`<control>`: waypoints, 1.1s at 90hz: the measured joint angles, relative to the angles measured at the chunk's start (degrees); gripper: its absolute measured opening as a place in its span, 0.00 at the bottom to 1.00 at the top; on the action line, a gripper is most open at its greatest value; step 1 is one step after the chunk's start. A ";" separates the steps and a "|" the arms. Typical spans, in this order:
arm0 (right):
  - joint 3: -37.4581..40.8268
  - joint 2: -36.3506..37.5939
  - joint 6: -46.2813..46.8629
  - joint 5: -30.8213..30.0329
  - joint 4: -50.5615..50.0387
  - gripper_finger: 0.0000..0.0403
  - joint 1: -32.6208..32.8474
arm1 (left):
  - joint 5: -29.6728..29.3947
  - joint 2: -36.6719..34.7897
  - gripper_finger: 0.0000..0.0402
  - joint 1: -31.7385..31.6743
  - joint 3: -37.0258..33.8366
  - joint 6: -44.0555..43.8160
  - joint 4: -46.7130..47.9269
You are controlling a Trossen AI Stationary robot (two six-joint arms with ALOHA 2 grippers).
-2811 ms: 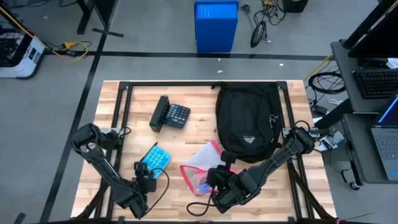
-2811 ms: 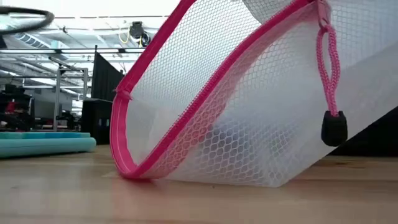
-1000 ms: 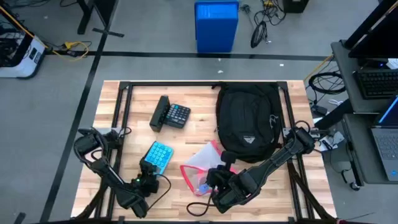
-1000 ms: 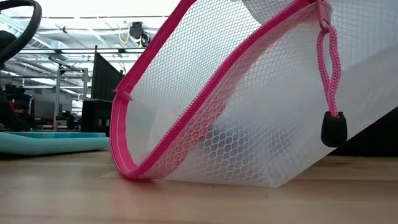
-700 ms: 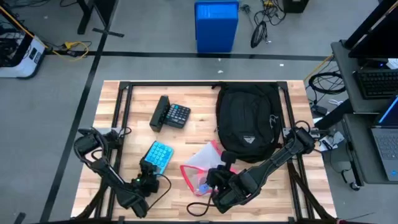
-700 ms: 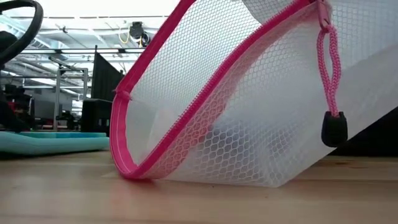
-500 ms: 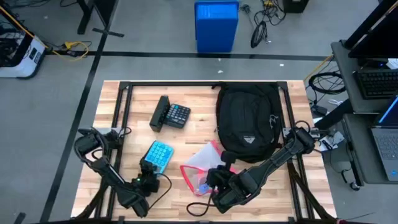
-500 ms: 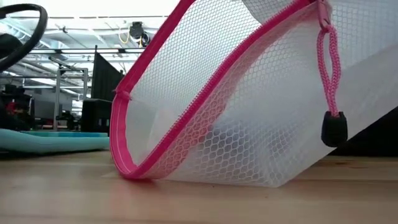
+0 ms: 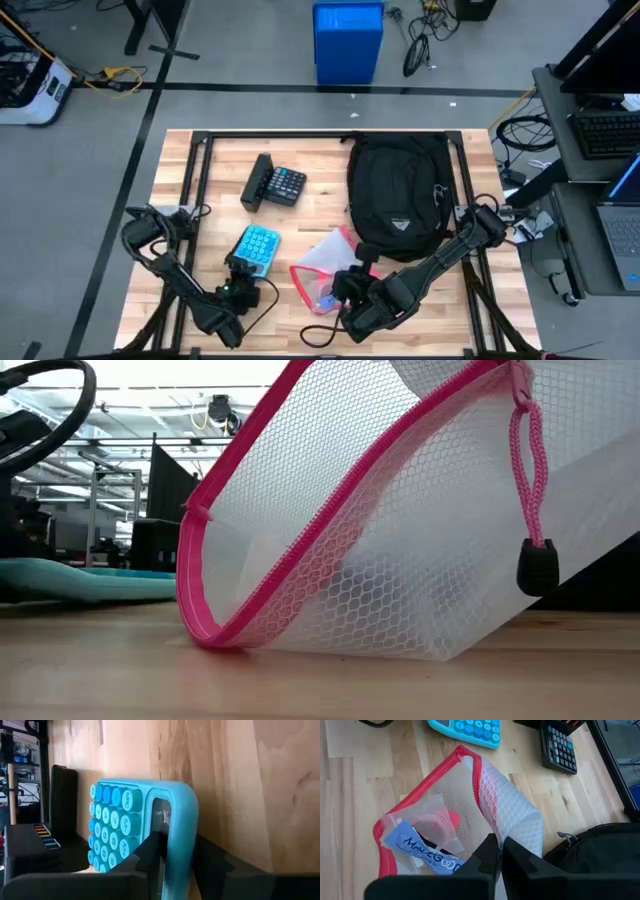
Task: Unpack backpack
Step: Put the blue calculator into the white zip bag
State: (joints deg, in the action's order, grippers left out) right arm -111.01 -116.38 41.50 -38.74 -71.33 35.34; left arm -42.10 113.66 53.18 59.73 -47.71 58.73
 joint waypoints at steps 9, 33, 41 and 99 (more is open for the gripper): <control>0.00 0.00 -0.02 0.00 0.00 0.00 0.01 | -0.28 0.16 0.20 -0.02 1.73 -0.22 2.09; 0.01 0.00 0.13 -0.02 0.00 0.00 0.01 | -0.73 0.36 0.19 -0.10 7.28 -0.41 6.86; 0.01 0.00 0.20 0.00 0.00 0.00 0.01 | -0.57 0.31 0.19 -0.03 8.68 -0.36 7.29; 0.00 0.00 0.26 -0.02 0.02 0.00 -0.03 | -0.07 0.10 0.15 3.20 28.93 0.18 21.89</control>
State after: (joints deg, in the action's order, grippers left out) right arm -111.01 -116.38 41.76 -38.76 -71.31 35.31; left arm -42.17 113.75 56.38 88.66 -47.53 80.62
